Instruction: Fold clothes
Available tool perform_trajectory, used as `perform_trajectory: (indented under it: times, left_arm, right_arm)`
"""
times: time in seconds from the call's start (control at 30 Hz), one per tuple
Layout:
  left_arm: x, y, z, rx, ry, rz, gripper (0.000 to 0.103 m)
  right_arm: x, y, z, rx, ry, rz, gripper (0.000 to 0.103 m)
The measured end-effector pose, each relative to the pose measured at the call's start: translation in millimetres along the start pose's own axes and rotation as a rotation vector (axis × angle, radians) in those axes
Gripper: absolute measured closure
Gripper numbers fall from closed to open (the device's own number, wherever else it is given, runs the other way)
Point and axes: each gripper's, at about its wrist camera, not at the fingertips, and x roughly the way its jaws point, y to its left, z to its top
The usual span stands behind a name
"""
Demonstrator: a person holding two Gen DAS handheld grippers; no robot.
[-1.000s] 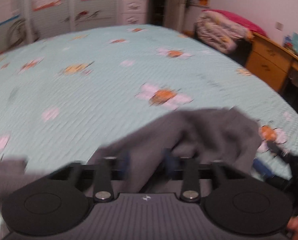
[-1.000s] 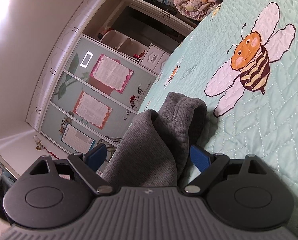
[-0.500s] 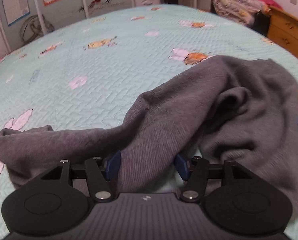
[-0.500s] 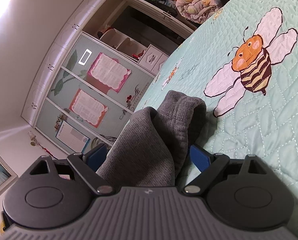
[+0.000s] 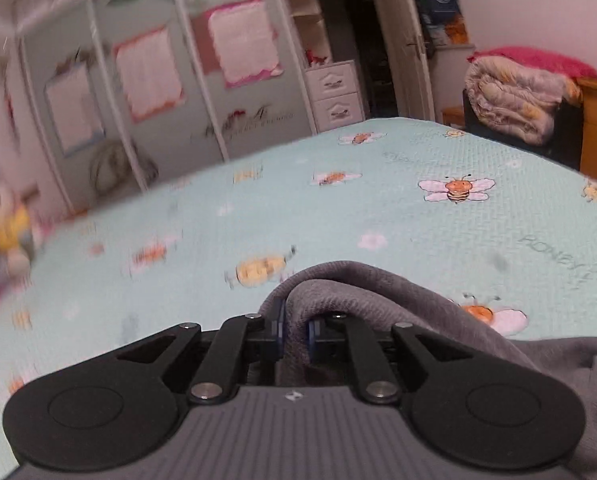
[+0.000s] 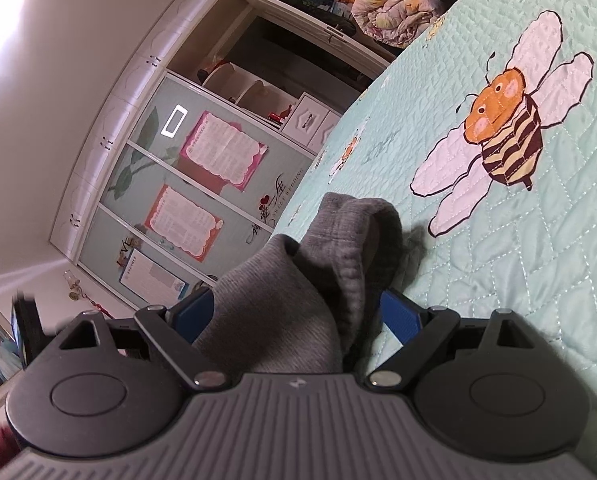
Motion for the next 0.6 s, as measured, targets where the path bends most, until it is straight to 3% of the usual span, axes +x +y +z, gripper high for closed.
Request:
perform_trajectory:
  times: [0.13,0.2,0.37,0.47,0.6]
  left_arm:
    - [29.6,-19.6,-24.5,0.086,0.151,0.044,0.08]
    - [26.0,-13.3,-45.9,0.059,0.172,0.026,0.079]
    - [-12.4,25.4,-93.2,-0.159,0.257,-0.17,0.069]
    - [-53.2,41.3,-122.0,-0.242,0.279,-0.288,0.056]
    - [-103.1,64.7,-173.4,-0.443,0.374,-0.26,0.048]
  right_arm:
    - [0.8,-0.5,0.0,-0.003,0.001,0.002,0.013]
    - [0.4,-1.7,0.2,0.004,-0.001,0.009,0.013]
    - [0.5,-1.1,-0.2,0.008,-0.002,0.013,0.013]
    - [0.6,-1.4,-0.6,0.005,-0.001,0.009,0.013]
    - [1.1,0.2,-1.7,-0.008,0.003,0.0,0.013]
